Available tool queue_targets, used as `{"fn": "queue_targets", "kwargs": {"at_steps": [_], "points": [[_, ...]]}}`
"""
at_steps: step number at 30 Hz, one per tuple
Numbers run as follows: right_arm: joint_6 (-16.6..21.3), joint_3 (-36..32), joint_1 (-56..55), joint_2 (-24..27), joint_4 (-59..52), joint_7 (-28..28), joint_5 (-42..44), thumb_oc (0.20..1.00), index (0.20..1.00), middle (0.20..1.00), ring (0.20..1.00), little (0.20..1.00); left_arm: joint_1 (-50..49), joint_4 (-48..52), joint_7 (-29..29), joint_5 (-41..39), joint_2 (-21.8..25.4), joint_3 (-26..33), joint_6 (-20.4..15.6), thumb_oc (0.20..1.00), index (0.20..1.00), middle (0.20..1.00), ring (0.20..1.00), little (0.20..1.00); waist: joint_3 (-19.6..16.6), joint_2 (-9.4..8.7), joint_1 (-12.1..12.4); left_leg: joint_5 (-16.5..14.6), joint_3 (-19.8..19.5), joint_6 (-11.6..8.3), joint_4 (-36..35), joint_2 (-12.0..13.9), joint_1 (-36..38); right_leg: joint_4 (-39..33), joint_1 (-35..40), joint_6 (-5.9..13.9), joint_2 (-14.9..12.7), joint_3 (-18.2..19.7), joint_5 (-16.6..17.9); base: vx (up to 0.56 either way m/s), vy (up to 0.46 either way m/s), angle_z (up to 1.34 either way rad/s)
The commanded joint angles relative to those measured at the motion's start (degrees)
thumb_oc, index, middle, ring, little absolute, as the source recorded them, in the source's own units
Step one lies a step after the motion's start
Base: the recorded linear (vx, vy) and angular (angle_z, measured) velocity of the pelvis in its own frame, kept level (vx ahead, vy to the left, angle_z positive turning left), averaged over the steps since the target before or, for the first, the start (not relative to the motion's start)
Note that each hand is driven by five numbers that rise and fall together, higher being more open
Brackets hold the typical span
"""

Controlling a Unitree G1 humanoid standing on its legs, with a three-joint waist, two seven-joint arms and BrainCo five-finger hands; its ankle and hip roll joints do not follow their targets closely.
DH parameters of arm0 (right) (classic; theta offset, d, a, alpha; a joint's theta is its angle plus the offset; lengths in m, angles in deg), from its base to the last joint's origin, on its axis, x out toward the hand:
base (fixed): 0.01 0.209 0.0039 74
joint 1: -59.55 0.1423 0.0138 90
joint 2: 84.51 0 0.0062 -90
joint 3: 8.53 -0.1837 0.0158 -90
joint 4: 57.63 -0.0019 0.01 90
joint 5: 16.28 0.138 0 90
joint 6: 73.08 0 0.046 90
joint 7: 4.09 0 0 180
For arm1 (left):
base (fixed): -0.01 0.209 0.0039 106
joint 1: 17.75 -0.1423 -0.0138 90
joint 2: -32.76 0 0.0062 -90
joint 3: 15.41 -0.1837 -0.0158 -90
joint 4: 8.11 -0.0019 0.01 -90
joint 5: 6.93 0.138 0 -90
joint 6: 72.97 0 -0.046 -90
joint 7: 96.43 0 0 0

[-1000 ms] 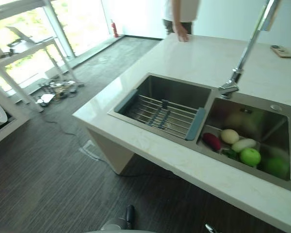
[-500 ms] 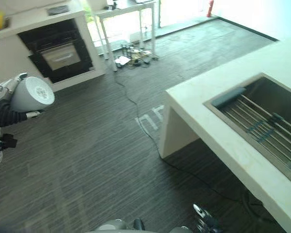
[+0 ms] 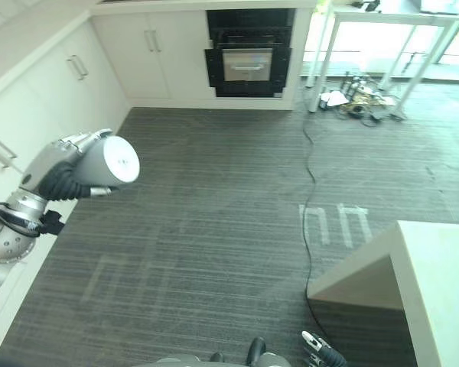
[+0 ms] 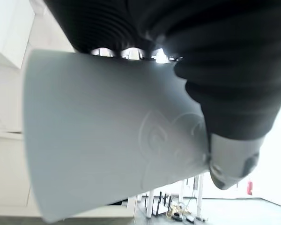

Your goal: Place the dishes in the dishwasher.

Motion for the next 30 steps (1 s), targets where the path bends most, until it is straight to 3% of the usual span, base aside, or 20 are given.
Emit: {"fn": "queue_targets", "kwargs": {"at_steps": [1, 2, 5, 9, 11, 18, 19, 24, 30], "points": [[-0.4, -1.1, 0.2, 1.4, -0.2, 2.5, 3.6, 1.0, 1.0, 1.0, 1.0, 1.0, 9.2, -1.6, -1.9, -7.2, -0.2, 4.8, -4.8, 0.2, 0.2, 0.2, 0.2, 0.2, -0.2, 2.23, -5.2, 4.0, 9.5, -3.66, -1.0, 9.0, -3.8, 6.8, 2.2, 7.34, -4.4, -4.4, -9.7, -0.16, -0.077, 1.17], [-0.2, -2.0, -0.2, 1.6, 0.1, 2.6, 3.9, 1.0, 1.0, 1.0, 1.0, 1.0, 9.8, -1.2, -2.1, -6.8, -1.0, 4.1, -5.7, 0.2, 0.2, 0.2, 0.2, 0.2, 0.1, 1.92, -5.7, 3.3, 11.6, -3.78, 1.0, 9.8, -3.8, 6.3, 2.7, 7.34, -5.0, -6.0, -9.1, -0.15, 0.033, 1.76], [0.1, -3.7, -0.5, 1.8, 1.0, 2.0, 3.0, 1.0, 1.0, 1.0, 1.0, 1.0, 8.0, 0.3, -2.3, -3.2, -3.3, 4.9, -7.5, 0.2, 0.2, 0.2, 0.2, 0.2, -0.4, 1.05, -5.4, 0.6, 9.1, -2.89, 3.3, 8.8, -2.7, 4.9, 2.2, 7.83, -5.7, -5.2, -7.0, -0.09, 0.133, 1.18], [0.5, -4.8, -0.9, 1.3, 1.8, 1.1, 4.5, 1.0, 1.0, 1.0, 1.0, 1.0, 9.3, 0.8, -4.9, -2.0, -4.6, 3.5, -8.7, 0.2, 0.2, 0.2, 0.2, 0.2, -0.8, 1.67, -6.3, 1.7, 8.8, -2.99, -0.9, 8.4, -0.8, 4.9, 2.6, 8.0, -5.6, -4.7, -7.2, 0.01, 0.196, -0.03], [0.6, -4.1, -1.0, 0.1, 1.0, 0.9, 4.3, 1.0, 1.0, 1.0, 1.0, 1.0, 9.5, 0.0, -5.6, 0.7, -6.2, 1.6, -9.8, 0.2, 0.2, 0.2, 0.2, 0.2, -1.1, 2.03, -6.6, 3.0, 9.2, -2.78, -3.1, 7.7, -0.1, 4.1, 2.5, 8.61, -6.3, -5.1, -5.5, -0.02, 0.231, 0.0], [-0.2, -2.8, -1.4, -2.2, -0.3, 2.2, 3.1, 1.0, 1.0, 1.0, 1.0, 1.0, 9.3, 0.8, -7.0, 3.1, -8.1, -1.0, -8.7, 0.2, 0.2, 0.2, 0.2, 0.2, -2.2, 1.91, -6.4, 2.1, 10.3, -1.58, -5.2, 6.0, 1.5, 2.0, 3.1, 10.64, -7.8, -5.6, -3.4, 0.02, 0.081, -0.09], [2.3, 1.6, -0.4, -3.1, -4.0, -1.5, -2.7, 1.0, 1.0, 1.0, 1.0, 1.0, 21.1, -7.7, 1.0, -0.7, -6.1, -10.6, -2.5, 0.2, 0.2, 0.2, 0.2, 0.2, 0.8, 1.27, -10.4, 0.7, 11.5, 2.42, -7.8, 3.0, 4.8, 7.9, -1.5, 11.95, -6.5, 0.9, -3.3, 0.02, -0.014, -0.06], [2.2, 1.4, 0.0, -2.7, -3.1, -3.0, -0.6, 1.0, 1.0, 1.0, 1.0, 1.0, 17.8, -6.0, 0.9, -1.0, -6.3, -8.9, -2.1, 0.2, 0.2, 0.2, 0.2, 0.2, -0.5, 1.21, -8.8, 0.9, 10.0, 1.71, -7.6, 3.1, 4.4, 3.7, 1.6, 10.63, -4.7, 0.8, -4.0, 0.02, -0.104, -0.04], [2.1, 2.0, 1.1, -2.1, -3.8, -1.2, -1.4, 1.0, 1.0, 1.0, 1.0, 1.0, 16.4, -5.5, 1.5, -1.4, -6.2, -8.4, -2.8, 0.2, 0.2, 0.2, 0.2, 0.2, -0.8, 1.48, -8.6, 0.7, 9.0, 0.8, -4.8, 4.6, 2.7, 6.2, 1.7, 8.39, -2.8, 1.1, -7.3, 0.03, -0.177, 0.16]]}}
